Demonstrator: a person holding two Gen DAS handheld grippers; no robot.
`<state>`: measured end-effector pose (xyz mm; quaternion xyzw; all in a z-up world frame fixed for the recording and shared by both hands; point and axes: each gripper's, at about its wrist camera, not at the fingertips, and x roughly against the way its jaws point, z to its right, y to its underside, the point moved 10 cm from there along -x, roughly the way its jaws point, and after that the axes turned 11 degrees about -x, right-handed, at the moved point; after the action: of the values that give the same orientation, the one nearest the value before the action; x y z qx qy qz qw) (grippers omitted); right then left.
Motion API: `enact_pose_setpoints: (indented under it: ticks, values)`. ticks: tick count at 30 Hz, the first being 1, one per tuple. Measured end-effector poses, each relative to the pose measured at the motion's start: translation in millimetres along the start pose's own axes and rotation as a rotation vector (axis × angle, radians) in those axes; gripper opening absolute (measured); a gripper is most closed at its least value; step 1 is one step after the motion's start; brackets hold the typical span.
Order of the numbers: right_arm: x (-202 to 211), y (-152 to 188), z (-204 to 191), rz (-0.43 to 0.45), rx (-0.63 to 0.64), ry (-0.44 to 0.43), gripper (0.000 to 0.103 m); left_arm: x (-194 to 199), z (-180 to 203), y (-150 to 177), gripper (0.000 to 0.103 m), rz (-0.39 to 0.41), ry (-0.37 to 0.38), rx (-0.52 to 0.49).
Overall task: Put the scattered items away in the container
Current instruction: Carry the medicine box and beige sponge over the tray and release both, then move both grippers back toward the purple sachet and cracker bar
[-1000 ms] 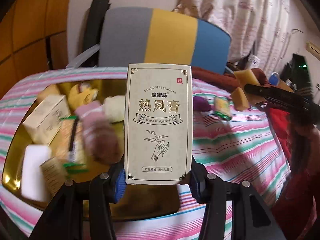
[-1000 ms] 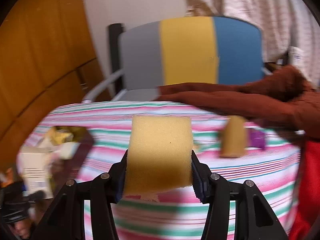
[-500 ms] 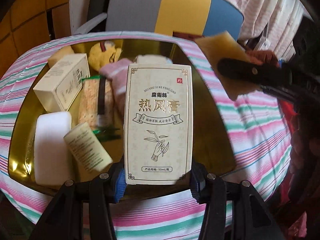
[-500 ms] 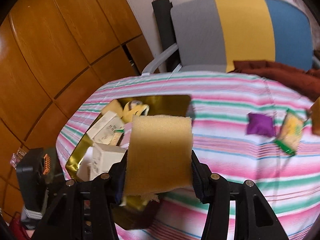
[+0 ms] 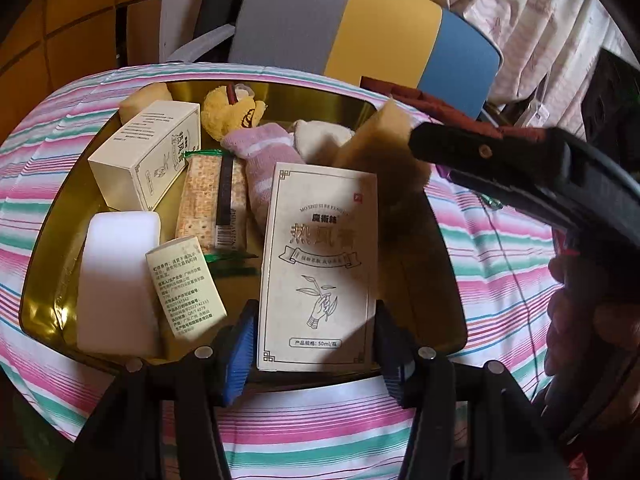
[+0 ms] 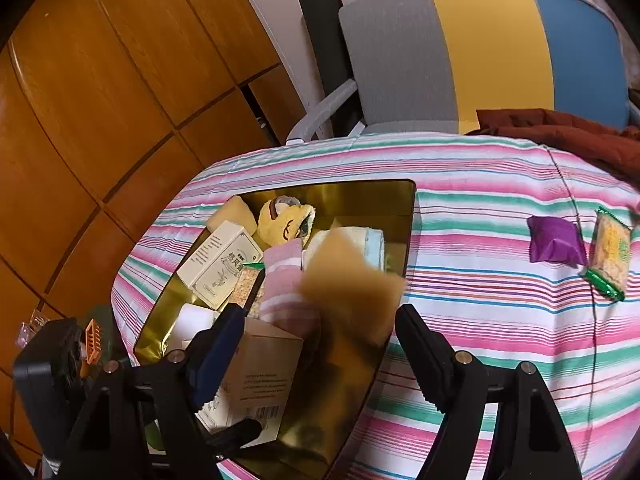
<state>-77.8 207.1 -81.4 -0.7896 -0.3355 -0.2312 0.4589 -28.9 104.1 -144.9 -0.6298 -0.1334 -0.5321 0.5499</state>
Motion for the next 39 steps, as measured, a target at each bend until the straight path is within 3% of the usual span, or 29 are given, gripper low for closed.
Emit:
enact_pose_setpoints:
  ticks: [8,12,17,21,27,32,39]
  values:
    - [16.5,-7.1,4.2,0.048,0.001,-0.010,0.077,13.1,-9.6,-19.0,0.054,0.069,0.013,0.096]
    - [7.6,-22.9,-8.4,0.058,0.044,-0.016,0.054,20.1,-16.3,-23.3,0.053,0.092,-0.011,0.115]
    - [-20.2,-30.7,-17.4,0.025,0.094,0.022,0.046,27.5,-15.6,-28.2,0.053,0.119,0.004,0.105]
    - [-18.6,-2.4,-30.0,-0.059,0.121,-0.040,0.045,34.4,-25.2,-28.5,0.053,0.135,-0.048,0.105]
    - [1.8,44.3,-31.9,-0.139,0.128,-0.070,0.045,38.7,-37.4,-25.7,0.053,0.158,-0.054,0.176]
    - [15.1,45.5,-29.8,-0.096,0.133,-0.072,0.045,41.3,-40.6,-26.7,0.053,0.172,-0.094,0.190]
    - [23.2,34.8,-17.2,-0.069,0.076,-0.072,0.046,37.1,-43.9,-24.2,0.054,0.153,-0.084,0.243]
